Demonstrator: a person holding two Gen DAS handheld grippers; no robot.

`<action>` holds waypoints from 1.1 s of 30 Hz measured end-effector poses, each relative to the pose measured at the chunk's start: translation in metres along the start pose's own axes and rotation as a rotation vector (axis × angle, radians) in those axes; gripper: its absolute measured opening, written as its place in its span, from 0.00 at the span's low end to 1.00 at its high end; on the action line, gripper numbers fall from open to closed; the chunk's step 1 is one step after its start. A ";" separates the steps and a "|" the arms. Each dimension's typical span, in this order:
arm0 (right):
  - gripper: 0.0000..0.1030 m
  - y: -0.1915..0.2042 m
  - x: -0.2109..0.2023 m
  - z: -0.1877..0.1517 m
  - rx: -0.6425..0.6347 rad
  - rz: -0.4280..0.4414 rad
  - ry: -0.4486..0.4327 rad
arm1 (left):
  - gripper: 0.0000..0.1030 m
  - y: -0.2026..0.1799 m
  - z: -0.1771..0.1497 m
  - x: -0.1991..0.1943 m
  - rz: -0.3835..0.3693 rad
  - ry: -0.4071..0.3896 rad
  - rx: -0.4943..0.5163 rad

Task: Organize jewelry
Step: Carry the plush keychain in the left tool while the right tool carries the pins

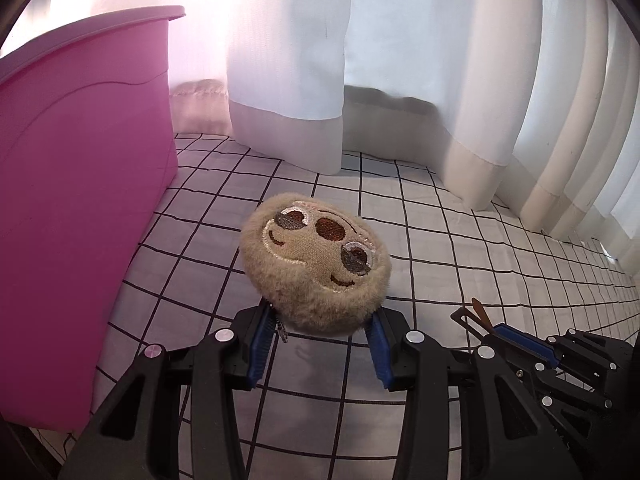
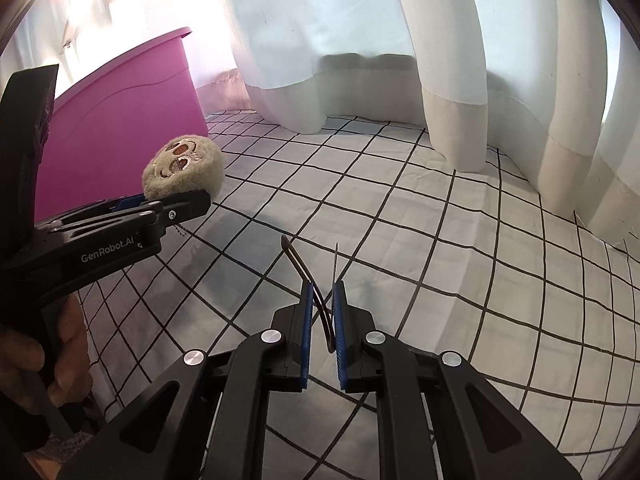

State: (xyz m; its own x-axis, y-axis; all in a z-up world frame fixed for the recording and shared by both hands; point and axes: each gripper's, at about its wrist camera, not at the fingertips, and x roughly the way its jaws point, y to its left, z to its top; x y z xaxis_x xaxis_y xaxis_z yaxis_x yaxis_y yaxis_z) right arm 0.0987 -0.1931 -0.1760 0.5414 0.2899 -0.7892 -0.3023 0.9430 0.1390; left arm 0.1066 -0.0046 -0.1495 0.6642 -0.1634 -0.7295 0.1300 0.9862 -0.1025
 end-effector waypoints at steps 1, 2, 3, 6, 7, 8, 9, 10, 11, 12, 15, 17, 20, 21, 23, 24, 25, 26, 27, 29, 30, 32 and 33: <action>0.10 0.000 -0.005 -0.003 0.001 -0.002 -0.001 | 0.40 -0.003 -0.001 -0.006 -0.001 -0.006 0.001; 0.10 0.000 -0.010 -0.004 0.001 -0.004 -0.002 | 0.40 -0.006 -0.003 -0.013 -0.001 -0.013 0.002; 0.10 0.000 -0.016 -0.006 0.002 -0.004 -0.002 | 0.40 -0.009 -0.004 -0.019 -0.002 -0.018 0.002; 0.10 0.004 -0.036 -0.012 -0.003 -0.006 -0.005 | 0.39 -0.017 -0.008 -0.039 -0.001 -0.020 -0.008; 0.10 0.005 -0.043 -0.013 -0.007 -0.007 -0.007 | 0.40 -0.019 -0.008 -0.047 -0.004 -0.021 -0.012; 0.10 0.005 -0.052 -0.014 -0.008 -0.007 -0.009 | 0.39 -0.021 -0.009 -0.055 -0.003 -0.025 -0.013; 0.10 0.007 -0.060 -0.014 -0.009 -0.008 -0.013 | 0.40 -0.023 -0.009 -0.064 0.000 -0.030 -0.013; 0.10 0.008 -0.069 -0.014 -0.009 -0.006 -0.019 | 0.40 -0.025 -0.009 -0.073 0.000 -0.035 -0.012; 0.10 0.009 -0.077 -0.013 -0.012 -0.005 -0.025 | 0.40 -0.027 -0.009 -0.082 0.001 -0.040 -0.012; 0.10 0.011 -0.085 -0.011 -0.018 -0.005 -0.033 | 0.40 -0.028 -0.009 -0.092 0.004 -0.046 -0.014; 0.10 0.020 -0.109 -0.006 -0.038 0.010 -0.058 | 0.40 -0.031 -0.007 -0.125 0.007 -0.068 -0.020; 0.10 0.028 -0.123 0.001 -0.054 0.029 -0.071 | 0.40 -0.030 -0.004 -0.149 0.020 -0.090 -0.019; 0.10 0.045 -0.139 0.014 -0.089 0.065 -0.091 | 0.40 -0.021 0.002 -0.184 0.042 -0.126 -0.036; 0.10 0.052 -0.143 0.020 -0.101 0.077 -0.099 | 0.40 -0.015 0.004 -0.195 0.053 -0.138 -0.045; 0.10 0.065 -0.151 0.034 -0.117 0.110 -0.119 | 0.40 -0.001 0.010 -0.215 0.076 -0.159 -0.068; 0.10 0.072 -0.154 0.041 -0.126 0.126 -0.132 | 0.40 0.007 0.012 -0.223 0.091 -0.171 -0.080; 0.10 0.079 -0.157 0.049 -0.139 0.139 -0.147 | 0.40 0.017 0.015 -0.232 0.108 -0.185 -0.093; 0.10 0.087 -0.159 0.057 -0.153 0.153 -0.159 | 0.40 0.027 0.019 -0.239 0.125 -0.199 -0.106; 0.10 0.096 -0.161 0.067 -0.165 0.167 -0.170 | 0.40 0.037 0.023 -0.245 0.142 -0.210 -0.118; 0.10 0.111 -0.162 0.086 -0.186 0.194 -0.195 | 0.40 0.058 0.030 -0.256 0.176 -0.232 -0.137; 0.10 0.122 -0.161 0.094 -0.194 0.207 -0.205 | 0.40 0.069 0.034 -0.260 0.191 -0.244 -0.144; 0.10 0.145 -0.160 0.110 -0.209 0.232 -0.223 | 0.40 0.090 0.043 -0.268 0.225 -0.261 -0.154; 0.10 0.157 -0.160 0.118 -0.220 0.248 -0.234 | 0.40 0.102 0.047 -0.272 0.242 -0.270 -0.158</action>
State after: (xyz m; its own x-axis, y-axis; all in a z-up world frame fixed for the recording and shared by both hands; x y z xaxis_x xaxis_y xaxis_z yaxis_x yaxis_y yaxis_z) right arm 0.0571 -0.0722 0.0422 0.5869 0.5574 -0.5872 -0.5933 0.7896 0.1565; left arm -0.0263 0.1391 0.0700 0.8339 0.0938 -0.5438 -0.1551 0.9856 -0.0678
